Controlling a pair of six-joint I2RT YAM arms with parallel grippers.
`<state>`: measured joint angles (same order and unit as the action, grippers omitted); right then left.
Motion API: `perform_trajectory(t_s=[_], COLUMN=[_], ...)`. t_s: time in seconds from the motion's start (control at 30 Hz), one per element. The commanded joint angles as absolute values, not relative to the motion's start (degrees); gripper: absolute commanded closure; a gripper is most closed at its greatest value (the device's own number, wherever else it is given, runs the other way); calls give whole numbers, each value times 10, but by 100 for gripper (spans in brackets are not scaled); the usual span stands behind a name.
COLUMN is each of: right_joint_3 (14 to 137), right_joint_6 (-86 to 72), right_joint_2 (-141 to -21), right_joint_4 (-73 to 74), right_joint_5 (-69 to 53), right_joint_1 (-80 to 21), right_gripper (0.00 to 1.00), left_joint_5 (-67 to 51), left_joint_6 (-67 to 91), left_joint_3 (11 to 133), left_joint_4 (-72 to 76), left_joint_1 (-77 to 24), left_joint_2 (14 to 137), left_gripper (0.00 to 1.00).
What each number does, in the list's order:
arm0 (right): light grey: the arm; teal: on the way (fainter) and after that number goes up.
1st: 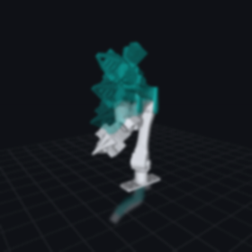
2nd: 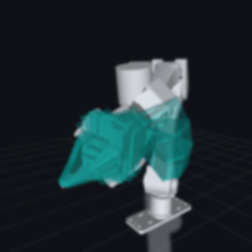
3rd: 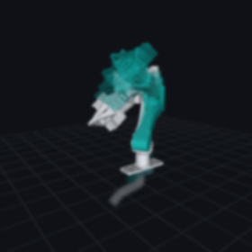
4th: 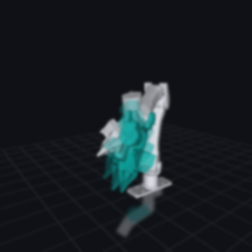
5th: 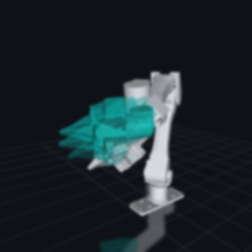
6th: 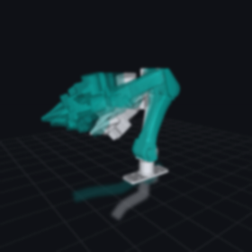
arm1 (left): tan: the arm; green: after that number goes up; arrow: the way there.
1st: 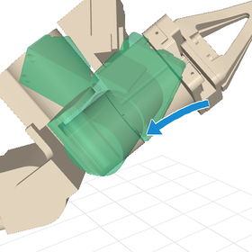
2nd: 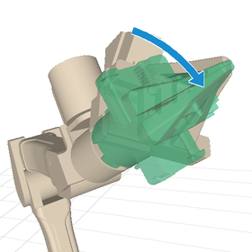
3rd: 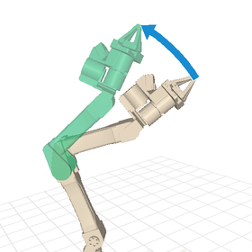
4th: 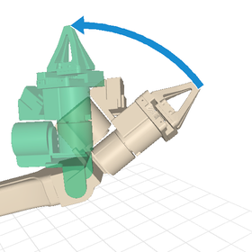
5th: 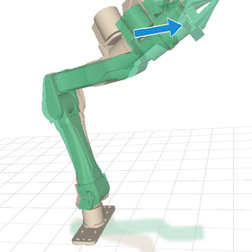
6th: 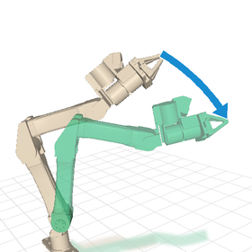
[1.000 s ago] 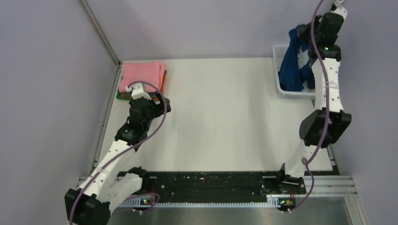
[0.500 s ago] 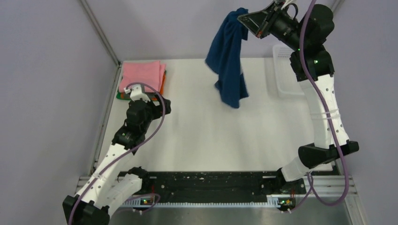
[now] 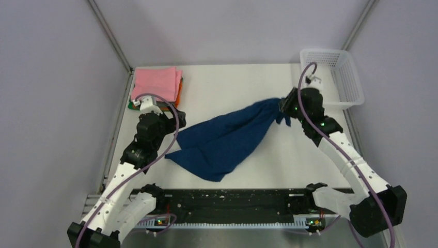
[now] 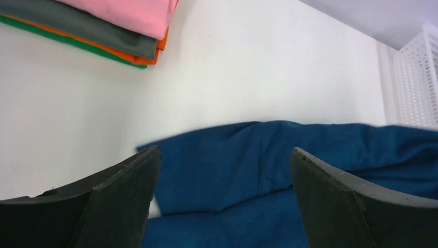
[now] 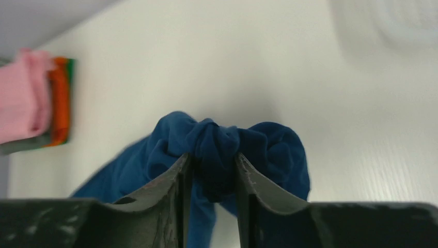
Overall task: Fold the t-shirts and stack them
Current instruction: Move the tshirt to the center of the board, then flatten out the tshirt
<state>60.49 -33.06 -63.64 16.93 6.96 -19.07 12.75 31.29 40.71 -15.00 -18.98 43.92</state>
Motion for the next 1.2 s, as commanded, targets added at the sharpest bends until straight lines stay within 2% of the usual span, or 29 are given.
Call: perform_trajectory(t_s=[0.0, 0.07, 0.1, 0.2, 0.43, 0.63, 0.87, 1.17], right_joint_3=[471, 455, 457, 466, 455, 450, 397, 388], right_joint_6=[-353, -339, -327, -279, -128, -178, -218, -219], right_joint_2=[-580, -574, -573, -563, -578, -613, -597, -605], right_joint_4=[195, 221, 230, 228, 138, 172, 149, 155], right_joint_5=[241, 262, 273, 274, 137, 199, 141, 156], right_joint_1=[-179, -176, -175, -176, -175, -156, -82, -68], right_gripper=[41, 7, 2, 1, 1, 1, 1, 1], left_joint_5=[137, 131, 125, 119, 127, 143, 179, 170], left_joint_6=[336, 353, 357, 378, 424, 416, 422, 418], left_joint_3=[428, 435, 436, 435, 371, 372, 440, 539], left_joint_4=[-186, -213, -224, -271, -325, -275, -189, -156], left_joint_1=[-191, -191, -191, -190, -191, -190, -185, -158], left_joint_2=[471, 491, 498, 508, 506, 538, 723, 932], left_gripper=[1, 1, 1, 1, 1, 1, 2, 16])
